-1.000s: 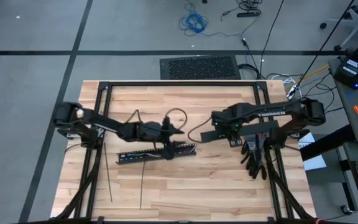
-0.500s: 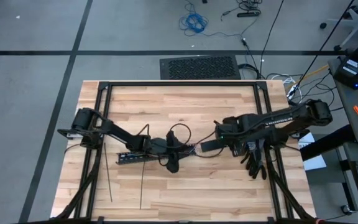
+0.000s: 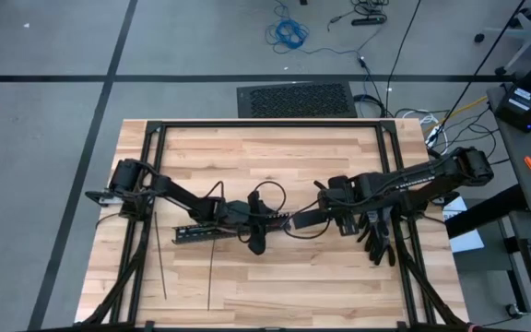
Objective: Ziptie cables
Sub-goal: Close the black cable duct with the cable duct cover
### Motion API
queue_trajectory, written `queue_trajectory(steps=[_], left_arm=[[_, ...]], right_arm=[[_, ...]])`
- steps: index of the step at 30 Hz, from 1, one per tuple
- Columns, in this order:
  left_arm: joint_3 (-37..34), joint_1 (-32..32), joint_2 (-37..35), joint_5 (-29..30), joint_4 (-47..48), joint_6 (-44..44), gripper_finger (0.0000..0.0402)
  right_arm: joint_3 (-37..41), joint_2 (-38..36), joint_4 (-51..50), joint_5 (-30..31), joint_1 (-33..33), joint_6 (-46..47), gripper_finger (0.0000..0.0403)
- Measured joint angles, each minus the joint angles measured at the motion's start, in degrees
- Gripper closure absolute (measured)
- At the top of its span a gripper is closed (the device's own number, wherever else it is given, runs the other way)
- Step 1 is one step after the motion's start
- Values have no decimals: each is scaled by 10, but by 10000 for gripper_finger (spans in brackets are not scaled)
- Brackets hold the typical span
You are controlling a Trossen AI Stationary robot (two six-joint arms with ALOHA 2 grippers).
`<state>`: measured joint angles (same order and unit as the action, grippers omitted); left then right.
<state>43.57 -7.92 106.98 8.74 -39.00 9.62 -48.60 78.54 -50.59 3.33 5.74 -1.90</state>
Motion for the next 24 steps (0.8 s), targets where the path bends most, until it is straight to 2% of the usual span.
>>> queue_trajectory(steps=[9, 18, 24], left_arm=[[35, 0, 0, -17, 27, -23, 165], [45, 5, 23, -15, 29, -24, 104], [82, 10, 72, -6, 45, -20, 95]], right_arm=[[0, 0, 0, 12, -1, 4, 175], [0, 0, -12, 13, -1, 4, 175], [-1, 1, -17, 15, -1, 6, 175]])
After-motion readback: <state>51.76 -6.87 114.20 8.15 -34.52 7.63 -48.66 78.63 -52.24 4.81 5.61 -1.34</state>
